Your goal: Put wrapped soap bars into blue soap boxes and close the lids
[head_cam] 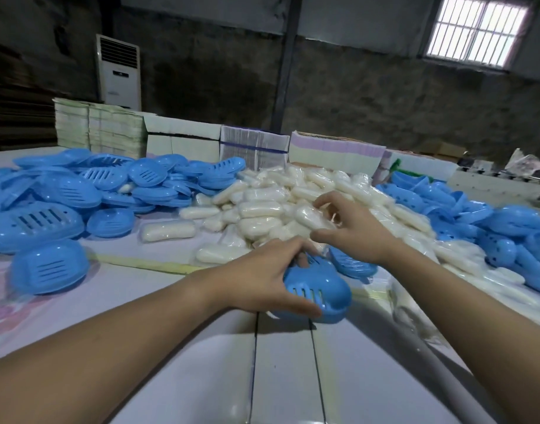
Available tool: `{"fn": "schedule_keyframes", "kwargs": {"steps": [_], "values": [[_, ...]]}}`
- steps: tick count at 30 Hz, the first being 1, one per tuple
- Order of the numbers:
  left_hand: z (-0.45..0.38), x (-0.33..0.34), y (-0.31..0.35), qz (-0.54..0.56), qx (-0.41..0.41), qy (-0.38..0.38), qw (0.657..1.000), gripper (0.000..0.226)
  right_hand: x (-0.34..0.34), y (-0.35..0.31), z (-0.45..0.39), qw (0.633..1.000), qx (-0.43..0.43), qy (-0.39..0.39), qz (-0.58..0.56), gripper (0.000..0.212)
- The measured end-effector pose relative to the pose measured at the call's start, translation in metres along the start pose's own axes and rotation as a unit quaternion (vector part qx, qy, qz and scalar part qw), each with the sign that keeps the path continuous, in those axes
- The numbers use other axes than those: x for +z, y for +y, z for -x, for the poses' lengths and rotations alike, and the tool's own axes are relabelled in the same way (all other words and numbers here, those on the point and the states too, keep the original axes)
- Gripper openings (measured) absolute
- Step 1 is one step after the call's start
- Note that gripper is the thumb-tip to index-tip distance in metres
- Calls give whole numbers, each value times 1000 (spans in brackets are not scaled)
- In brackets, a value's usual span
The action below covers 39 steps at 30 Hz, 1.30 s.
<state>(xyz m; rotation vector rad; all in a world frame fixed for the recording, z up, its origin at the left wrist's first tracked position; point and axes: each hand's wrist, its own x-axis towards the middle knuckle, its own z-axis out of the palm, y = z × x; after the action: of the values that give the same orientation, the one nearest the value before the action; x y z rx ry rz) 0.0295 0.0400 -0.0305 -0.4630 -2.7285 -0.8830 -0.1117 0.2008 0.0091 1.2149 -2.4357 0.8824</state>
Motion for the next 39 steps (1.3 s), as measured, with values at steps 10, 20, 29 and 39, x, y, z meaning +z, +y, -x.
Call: {"fn": "schedule_keyframes", "kwargs": {"steps": [10, 20, 29, 39], "values": [[-2, -1, -6, 22, -60, 23, 998, 90, -24, -14, 53, 986, -13, -154, -64, 39], [5, -24, -13, -55, -50, -36, 997, 80, -20, -24, 55, 978, -39, -192, -76, 39], [3, -22, -12, -60, -53, -33, 996, 68, -33, -10, 56, 973, 1, -227, -30, 27], [2, -19, -8, -90, -47, -24, 995, 59, -30, -14, 56, 975, -28, -213, 52, 32]]}}
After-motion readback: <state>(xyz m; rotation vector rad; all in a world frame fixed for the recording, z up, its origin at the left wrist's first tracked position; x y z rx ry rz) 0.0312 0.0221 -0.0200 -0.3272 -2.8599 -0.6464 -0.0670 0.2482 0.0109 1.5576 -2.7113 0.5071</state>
